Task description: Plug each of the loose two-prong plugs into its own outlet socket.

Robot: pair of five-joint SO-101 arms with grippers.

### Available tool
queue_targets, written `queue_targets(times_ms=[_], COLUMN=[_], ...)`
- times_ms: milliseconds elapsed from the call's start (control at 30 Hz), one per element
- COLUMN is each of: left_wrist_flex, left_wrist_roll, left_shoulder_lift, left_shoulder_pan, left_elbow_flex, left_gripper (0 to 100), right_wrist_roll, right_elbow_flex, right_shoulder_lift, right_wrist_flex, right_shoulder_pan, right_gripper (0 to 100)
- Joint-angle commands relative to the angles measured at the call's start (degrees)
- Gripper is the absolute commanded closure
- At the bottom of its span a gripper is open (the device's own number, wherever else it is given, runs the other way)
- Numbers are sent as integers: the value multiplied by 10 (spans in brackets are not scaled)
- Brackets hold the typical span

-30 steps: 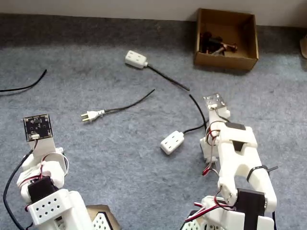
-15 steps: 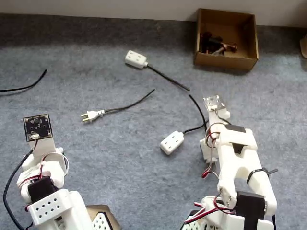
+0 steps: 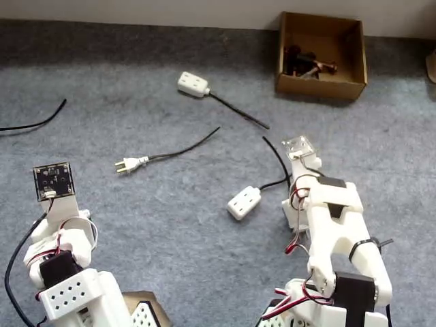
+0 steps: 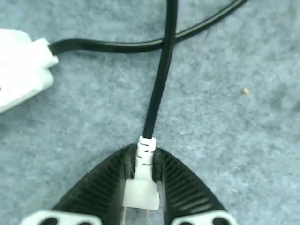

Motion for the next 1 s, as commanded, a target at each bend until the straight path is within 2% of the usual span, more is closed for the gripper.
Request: queue_targets(times_ms=[0,167,533,967], left_wrist_flex=[-8,-8,-8,-8], left_wrist_roll=[-4,-4,-4,-4], left_shoulder_lift=[-8,-8,-8,-8], left_shoulder_pan=[7,7,8,8], left_elbow_flex=[-6,-6,-6,-6], left_gripper=[993,993,993,993], right_wrist_roll=[9,7,5,4], right_elbow_flex=[16,14,-98,-211], right_shoulder_lift=[8,1,1,1], right_wrist_flex=[16,18,153,248], right_shoulder_pan=[-18,-15,-18,-20], right_gripper=[988,992,992,992])
